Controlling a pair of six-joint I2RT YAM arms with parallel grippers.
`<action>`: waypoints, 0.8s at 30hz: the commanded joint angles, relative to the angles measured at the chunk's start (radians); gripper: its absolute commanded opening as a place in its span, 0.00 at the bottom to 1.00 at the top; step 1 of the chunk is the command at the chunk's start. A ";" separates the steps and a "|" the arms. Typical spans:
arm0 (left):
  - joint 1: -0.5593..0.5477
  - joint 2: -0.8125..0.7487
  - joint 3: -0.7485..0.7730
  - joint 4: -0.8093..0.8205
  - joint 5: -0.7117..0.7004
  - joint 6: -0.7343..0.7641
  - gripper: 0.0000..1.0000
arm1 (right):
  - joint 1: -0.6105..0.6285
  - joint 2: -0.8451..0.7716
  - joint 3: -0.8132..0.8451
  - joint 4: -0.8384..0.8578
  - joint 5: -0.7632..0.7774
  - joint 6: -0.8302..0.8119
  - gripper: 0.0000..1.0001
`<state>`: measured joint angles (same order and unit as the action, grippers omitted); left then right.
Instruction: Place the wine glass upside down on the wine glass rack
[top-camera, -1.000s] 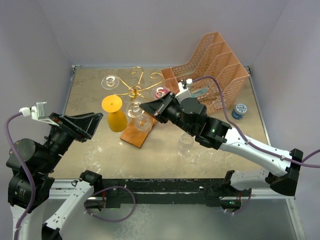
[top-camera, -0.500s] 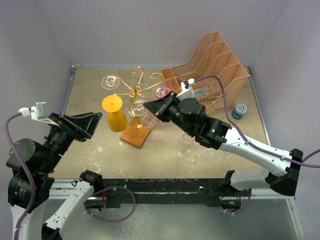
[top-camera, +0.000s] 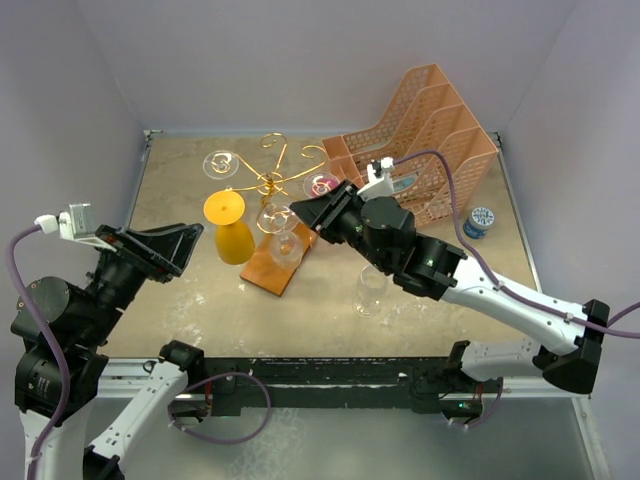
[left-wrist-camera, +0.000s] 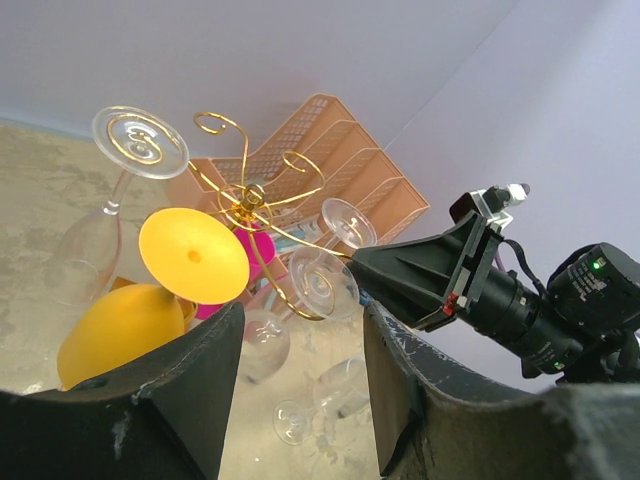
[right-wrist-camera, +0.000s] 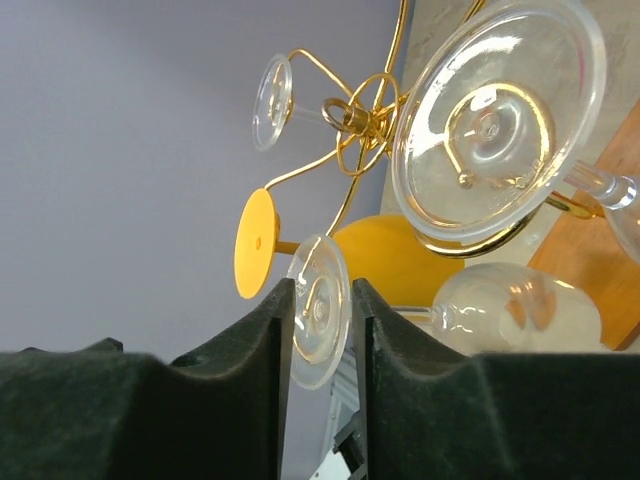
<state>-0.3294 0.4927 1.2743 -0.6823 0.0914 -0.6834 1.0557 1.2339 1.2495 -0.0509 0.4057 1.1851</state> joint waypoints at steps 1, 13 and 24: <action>-0.002 0.009 0.032 0.011 -0.018 0.030 0.49 | -0.005 -0.060 -0.005 0.020 0.019 -0.012 0.37; -0.001 0.009 0.055 -0.061 -0.059 0.040 0.49 | -0.006 -0.179 -0.015 -0.022 -0.062 -0.266 0.68; -0.002 0.017 0.060 -0.157 -0.142 0.051 0.52 | -0.005 -0.456 -0.134 -0.435 0.101 -0.305 0.69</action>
<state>-0.3294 0.4931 1.3071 -0.8261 -0.0128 -0.6491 1.0534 0.8604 1.1389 -0.3119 0.4107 0.9039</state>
